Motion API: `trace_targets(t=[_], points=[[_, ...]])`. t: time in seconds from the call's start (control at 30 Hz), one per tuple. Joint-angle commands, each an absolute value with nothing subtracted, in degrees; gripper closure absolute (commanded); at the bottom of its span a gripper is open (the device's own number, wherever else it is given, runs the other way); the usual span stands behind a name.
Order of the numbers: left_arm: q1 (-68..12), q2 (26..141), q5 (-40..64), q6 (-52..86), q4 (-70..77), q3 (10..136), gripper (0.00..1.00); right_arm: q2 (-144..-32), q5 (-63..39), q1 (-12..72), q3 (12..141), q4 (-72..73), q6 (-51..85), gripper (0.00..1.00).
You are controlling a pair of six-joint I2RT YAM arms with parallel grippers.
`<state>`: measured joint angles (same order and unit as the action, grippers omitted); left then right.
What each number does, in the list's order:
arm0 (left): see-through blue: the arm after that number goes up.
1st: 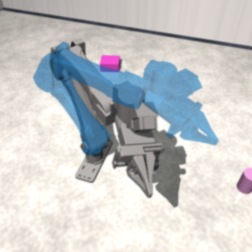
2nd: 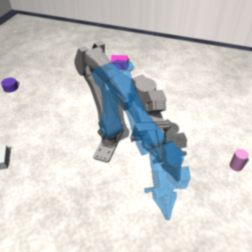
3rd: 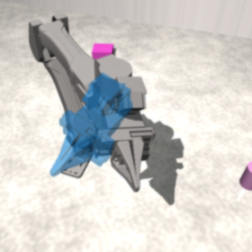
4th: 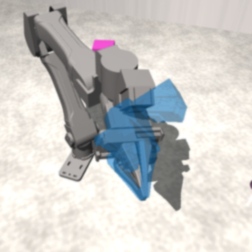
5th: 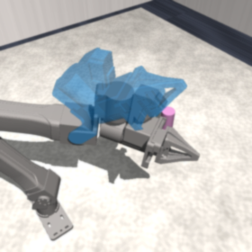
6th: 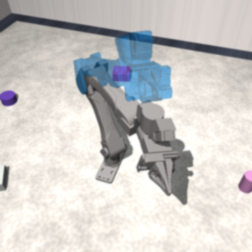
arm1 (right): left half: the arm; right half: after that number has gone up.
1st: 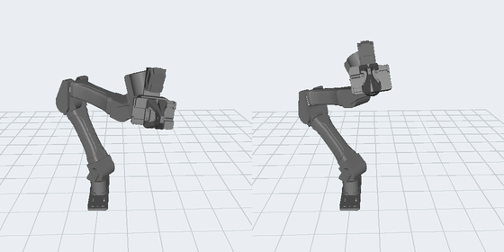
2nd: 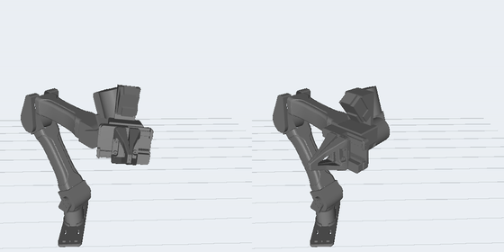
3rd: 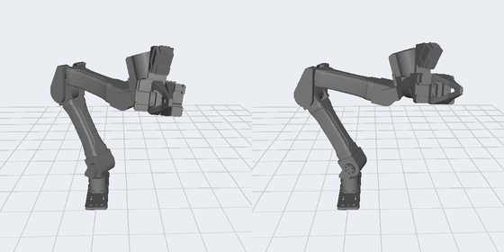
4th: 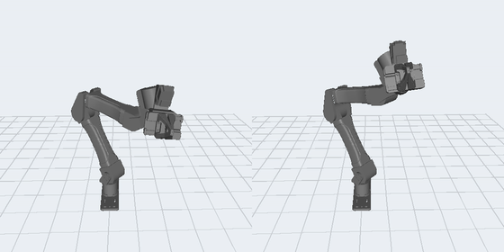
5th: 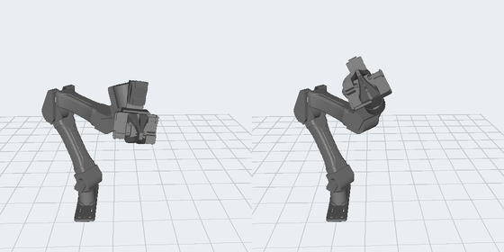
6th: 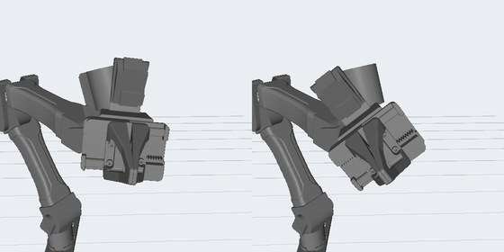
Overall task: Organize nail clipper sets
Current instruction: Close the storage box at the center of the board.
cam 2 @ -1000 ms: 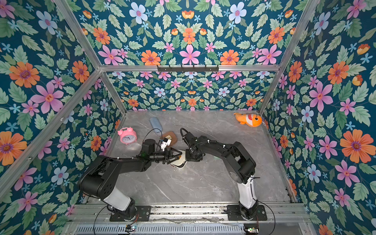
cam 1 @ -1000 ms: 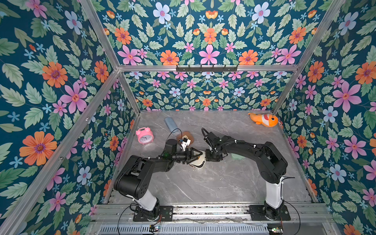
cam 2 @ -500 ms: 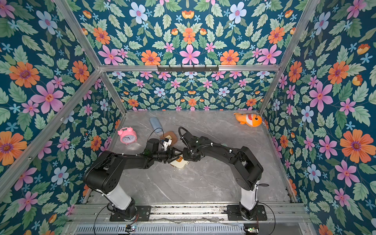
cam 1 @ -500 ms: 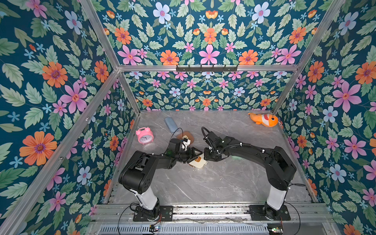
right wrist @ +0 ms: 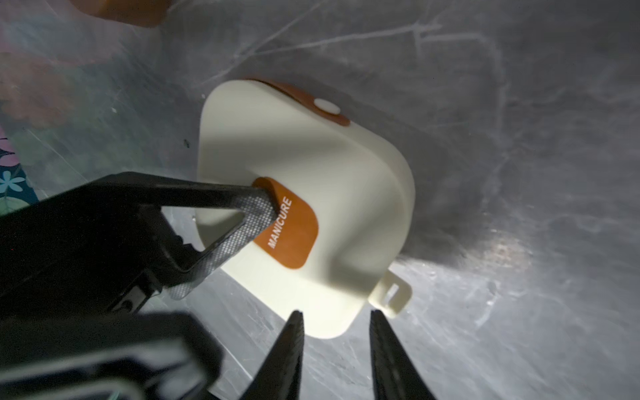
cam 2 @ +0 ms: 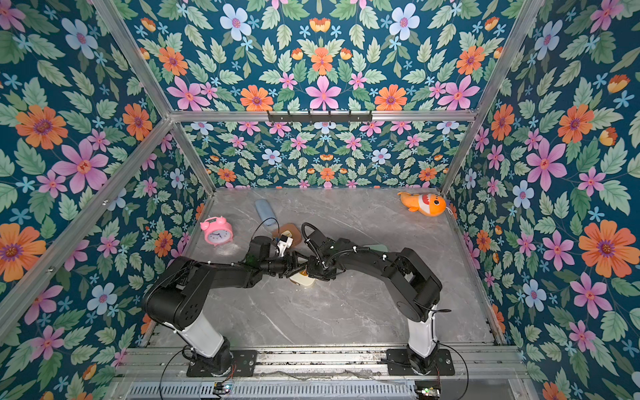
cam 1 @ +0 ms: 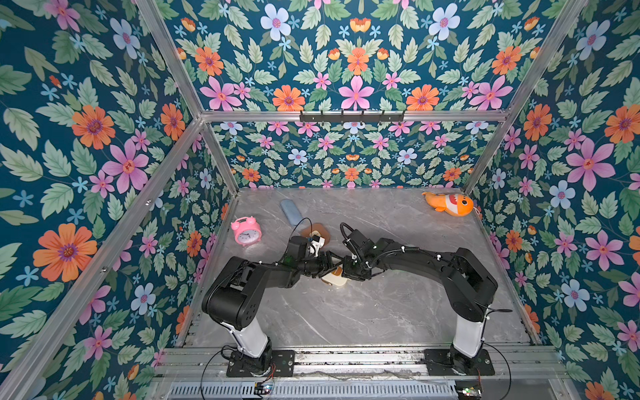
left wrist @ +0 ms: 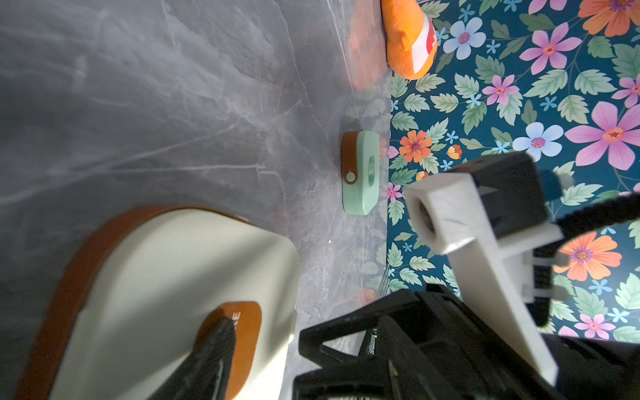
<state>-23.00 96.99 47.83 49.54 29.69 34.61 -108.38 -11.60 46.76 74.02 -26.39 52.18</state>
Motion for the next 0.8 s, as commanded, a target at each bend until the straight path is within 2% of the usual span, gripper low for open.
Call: trace_targets(t=[0.0, 0.3, 0.63, 0.77], points=[[-22.87, 97.22, 42.42, 48.56, 20.84, 34.48, 0.31, -108.97, -11.21, 46.85, 73.81, -25.23, 53.87, 0.66], [-22.13, 93.45, 41.74, 44.14, 12.02, 39.43, 0.31, -109.70, -9.67, 46.41, 72.99, -25.78, 53.89, 0.64], [-19.42, 92.83, 33.28, 31.03, -6.93, 48.10, 0.30, -110.66, -10.10, 45.44, 73.19, -24.88, 52.91, 0.63], [-19.06, 94.24, 30.57, 27.99, -10.04, 49.89, 0.30, -110.92, -10.37, 45.42, 73.20, -24.61, 52.86, 0.63]])
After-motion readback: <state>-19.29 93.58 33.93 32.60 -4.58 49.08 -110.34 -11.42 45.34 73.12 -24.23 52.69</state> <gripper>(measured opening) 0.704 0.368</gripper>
